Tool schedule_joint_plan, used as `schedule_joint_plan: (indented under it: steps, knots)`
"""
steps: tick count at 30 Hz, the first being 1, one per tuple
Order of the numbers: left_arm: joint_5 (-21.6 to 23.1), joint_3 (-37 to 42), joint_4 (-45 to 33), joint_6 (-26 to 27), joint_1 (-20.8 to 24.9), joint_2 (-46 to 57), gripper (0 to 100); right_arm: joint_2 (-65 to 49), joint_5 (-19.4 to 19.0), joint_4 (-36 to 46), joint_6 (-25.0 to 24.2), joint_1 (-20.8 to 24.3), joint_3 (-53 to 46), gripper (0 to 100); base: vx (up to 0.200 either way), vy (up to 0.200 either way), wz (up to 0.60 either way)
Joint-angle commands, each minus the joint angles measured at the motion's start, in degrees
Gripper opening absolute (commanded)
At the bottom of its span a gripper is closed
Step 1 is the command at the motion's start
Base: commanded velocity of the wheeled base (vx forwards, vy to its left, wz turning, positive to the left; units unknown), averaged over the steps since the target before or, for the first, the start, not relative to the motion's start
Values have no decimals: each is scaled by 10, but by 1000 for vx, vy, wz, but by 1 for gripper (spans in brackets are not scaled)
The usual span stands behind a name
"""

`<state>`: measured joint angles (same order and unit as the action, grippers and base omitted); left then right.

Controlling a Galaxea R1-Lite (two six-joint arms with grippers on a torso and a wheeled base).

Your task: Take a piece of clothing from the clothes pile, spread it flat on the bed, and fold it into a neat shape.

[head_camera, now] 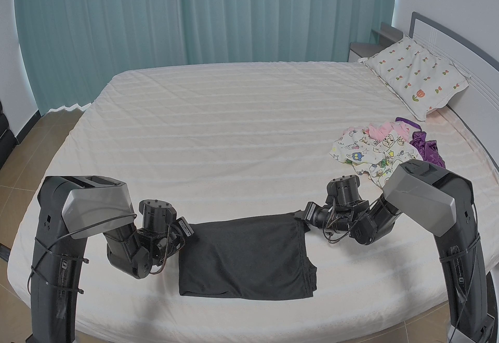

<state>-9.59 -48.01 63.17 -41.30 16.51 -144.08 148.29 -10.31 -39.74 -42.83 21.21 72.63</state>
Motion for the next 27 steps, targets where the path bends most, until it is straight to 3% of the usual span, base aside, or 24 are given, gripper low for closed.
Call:
schedule_joint_plan:
  steps: [1, 5, 15, 18, 23, 27]
  knots:
    - [0, 0, 0, -2, 0, 1, 100, -3, -1, -2, 0, 4, -5, 100, 0, 0, 0]
    - [1, 10, 0, -4, -1, 6, 100, -26, -1, -11, -2, -1, -26, 100, 0, 0, 0]
    - [13, 126, 34, -6, -28, 110, 100, -135, -3, -102, 13, -12, -209, 100, 0, 0, 0]
    - [43, 219, 90, -6, -47, 188, 100, -211, 1, -163, 16, -21, -314, 100, 0, 0, 0]
    - [48, 303, 114, -5, -61, 274, 100, -317, 6, -186, 16, -31, -412, 100, 0, 0, 0]
    - [65, 406, 116, -5, -71, 420, 100, -496, 21, -184, 20, -28, -524, 100, 0, 0, 0]
